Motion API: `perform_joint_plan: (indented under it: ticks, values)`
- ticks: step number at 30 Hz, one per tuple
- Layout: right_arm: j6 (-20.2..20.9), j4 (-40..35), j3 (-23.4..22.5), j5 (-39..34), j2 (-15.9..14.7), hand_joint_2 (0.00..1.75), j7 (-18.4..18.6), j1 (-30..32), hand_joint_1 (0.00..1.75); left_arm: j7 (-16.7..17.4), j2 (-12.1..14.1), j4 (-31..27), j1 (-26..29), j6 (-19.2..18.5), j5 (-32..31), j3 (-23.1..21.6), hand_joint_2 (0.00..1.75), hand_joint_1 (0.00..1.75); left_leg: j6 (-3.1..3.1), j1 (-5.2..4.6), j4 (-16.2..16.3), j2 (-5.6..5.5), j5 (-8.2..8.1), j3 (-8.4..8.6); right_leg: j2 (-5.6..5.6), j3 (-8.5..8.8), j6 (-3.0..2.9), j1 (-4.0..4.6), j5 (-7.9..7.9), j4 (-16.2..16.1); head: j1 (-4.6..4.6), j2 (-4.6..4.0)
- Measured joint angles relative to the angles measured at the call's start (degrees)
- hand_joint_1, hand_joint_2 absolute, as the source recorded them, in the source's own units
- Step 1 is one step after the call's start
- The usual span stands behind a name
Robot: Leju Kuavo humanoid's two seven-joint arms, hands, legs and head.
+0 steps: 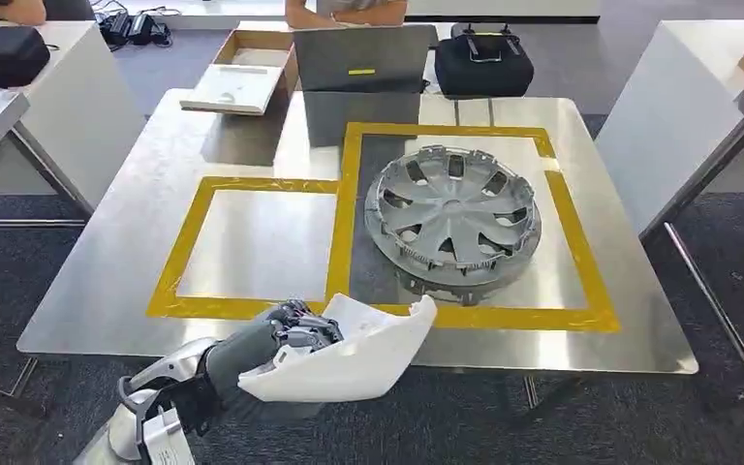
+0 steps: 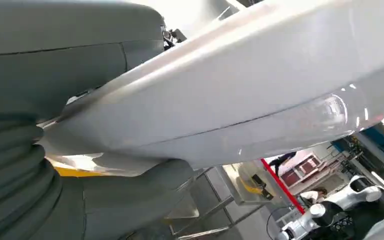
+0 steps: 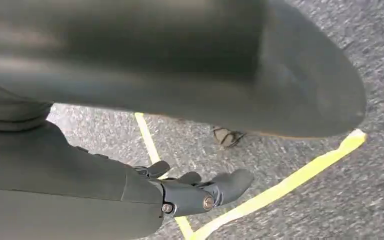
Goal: Take the parts from the cabinet and place them on the table.
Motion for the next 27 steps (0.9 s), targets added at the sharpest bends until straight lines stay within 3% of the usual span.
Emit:
perform_joint_plan:
  ticks: [1,3,4,5,7,8,9,10,12,13,14,15,16,17,18,23,25,27]
  values:
    - [0.0,0.0,0.0,0.0,0.0,0.00,0.0,0.0,0.00,-0.1,0.0,0.0,0.2,0.0,-0.1,0.0,1.75,1.75,-0.45,0.07,0.2,0.03,0.27,1.10,0.05,0.22,-0.55,-0.05,-0.23,-0.3,0.06,0.00]
    - [0.1,0.0,0.0,0.1,0.0,0.00,-0.3,-0.1,0.00,-0.6,0.1,-0.2,0.4,0.4,-0.3,0.0,1.75,1.75,-1.06,0.12,0.9,0.15,0.57,0.71,0.10,1.41,-1.50,-0.31,-0.62,-0.7,-0.03,0.00]
    - [0.1,0.0,0.0,0.3,0.0,0.00,-0.4,-0.1,0.00,-1.1,0.1,-0.2,0.8,0.8,-0.5,0.0,1.75,1.75,-1.14,0.19,3.0,0.34,0.46,0.11,0.04,2.10,-1.96,-0.34,-0.95,-0.9,-0.07,0.00]
    - [0.3,0.0,0.0,0.6,0.0,0.00,-0.4,-0.1,0.00,-1.8,0.2,-0.5,1.0,1.5,-1.0,0.0,1.75,1.75,-1.28,0.18,6.5,0.41,-0.59,-1.82,0.05,2.55,-2.36,-0.34,-1.31,-1.0,-0.48,0.00]
    - [0.5,0.0,0.0,0.7,0.0,0.00,-0.4,-0.2,0.00,-2.8,0.4,-0.8,1.8,3.4,-2.4,0.1,1.75,1.75,-1.53,0.22,14.1,0.44,-4.97,-6.94,0.06,3.12,-2.50,-0.27,-2.06,-1.0,-0.64,0.00]
    - [0.6,0.0,0.0,0.7,0.0,0.00,-0.4,-0.1,0.00,-3.0,0.4,-0.9,2.2,3.9,-2.8,0.2,1.75,1.75,-1.62,0.22,16.4,0.44,-6.48,-8.94,0.07,3.47,-2.50,-0.20,-2.45,-1.0,-0.68,0.00]
    - [0.6,0.0,0.0,0.7,0.0,0.00,-0.4,-0.1,0.00,-3.1,0.5,-0.9,2.4,4.0,-3.0,0.2,1.75,1.75,-1.62,0.21,16.5,0.46,-6.04,-9.88,0.08,3.87,-2.48,-0.18,-2.81,-1.0,-0.72,0.00]
    - [0.6,0.0,0.0,0.7,0.0,0.00,-0.4,-0.1,0.00,-3.3,0.6,-1.0,2.7,4.1,-3.2,0.2,1.75,1.75,-1.50,0.21,14.6,0.47,-3.81,-9.78,0.10,4.34,-2.39,-0.16,-3.18,-0.9,-0.75,0.00]
    - [0.7,0.0,0.0,0.8,0.0,0.00,-0.4,-0.1,0.00,-3.3,0.7,-1.3,2.9,4.2,-3.2,0.2,1.75,1.75,-1.23,0.20,5.5,0.51,3.50,-7.12,0.11,5.53,-2.16,-0.15,-3.95,-0.8,-0.81,0.00]
    - [0.8,0.0,0.0,0.9,0.0,0.00,-0.4,-0.1,0.00,-3.3,0.7,-1.4,2.9,4.2,-3.2,0.2,1.75,1.75,-0.99,0.15,1.1,0.65,6.18,-6.02,0.10,5.82,-1.91,-0.16,-4.30,-0.8,-0.88,0.00]
    - [0.8,0.0,0.0,0.9,0.0,0.00,-0.4,-0.2,0.00,-3.4,0.9,-1.4,2.9,4.2,-3.3,0.3,1.75,1.75,-0.81,-0.28,0.4,0.81,3.92,-6.09,0.16,5.91,-1.61,0.05,-4.45,-0.6,-0.85,0.00]
    - [0.8,0.0,0.0,0.9,0.0,0.00,-0.4,-0.3,0.00,-3.4,0.9,-1.5,3.0,4.2,-3.3,0.3,1.75,1.75,-0.37,-0.31,0.6,0.86,3.80,-6.02,0.12,5.67,-1.20,0.08,-4.61,-0.6,-1.05,0.00]
    - [0.8,0.0,0.0,0.9,0.0,0.00,-0.4,-0.3,0.00,-3.4,0.9,-1.7,3.1,4.2,-3.3,0.3,1.75,1.75,-0.13,-0.20,0.4,0.83,5.24,-5.82,0.11,5.75,-0.89,0.10,-4.81,-0.7,-1.03,0.00]
    - [0.8,0.0,0.0,0.9,-0.1,0.00,-0.4,-0.3,0.00,-3.4,1.0,-1.7,3.3,4.2,-3.3,0.3,1.75,1.75,-0.47,-0.05,0.3,0.80,5.47,-5.72,-0.04,5.89,-1.73,0.32,-5.20,-0.5,-0.94,0.00]
    - [0.8,0.0,0.0,0.9,-0.1,0.00,-0.4,-0.3,0.00,-3.4,1.0,-1.8,3.3,4.2,-3.3,0.3,1.75,1.75,-0.39,-0.14,0.3,0.75,5.44,-5.71,0.03,5.93,-2.07,0.32,-4.86,-0.5,-0.92,0.00]
    - [0.8,0.0,0.0,0.9,-0.1,0.00,-0.4,-0.3,0.00,-3.4,1.0,-1.9,3.3,4.2,-3.3,0.3,1.75,1.75,0.22,-0.18,0.3,0.76,5.07,-5.62,0.07,6.45,-1.61,0.33,-4.80,-1.4,-0.81,0.00]
    - [0.7,0.0,0.0,0.9,-0.1,0.00,-0.4,-0.3,0.00,-3.4,1.0,-1.9,3.3,4.2,-3.3,0.3,1.75,1.75,0.36,-0.19,0.3,0.75,4.98,-5.60,0.07,6.59,-0.82,0.30,-4.84,-1.6,-0.79,0.00]
    - [0.7,0.0,0.0,0.9,-0.1,0.00,-0.4,-0.3,0.00,-3.4,1.0,-2.0,3.3,4.2,-3.3,0.3,1.75,1.75,0.46,-0.20,0.3,0.76,4.92,-5.60,0.07,6.62,-0.70,0.29,-4.83,-1.7,-0.79,0.00]
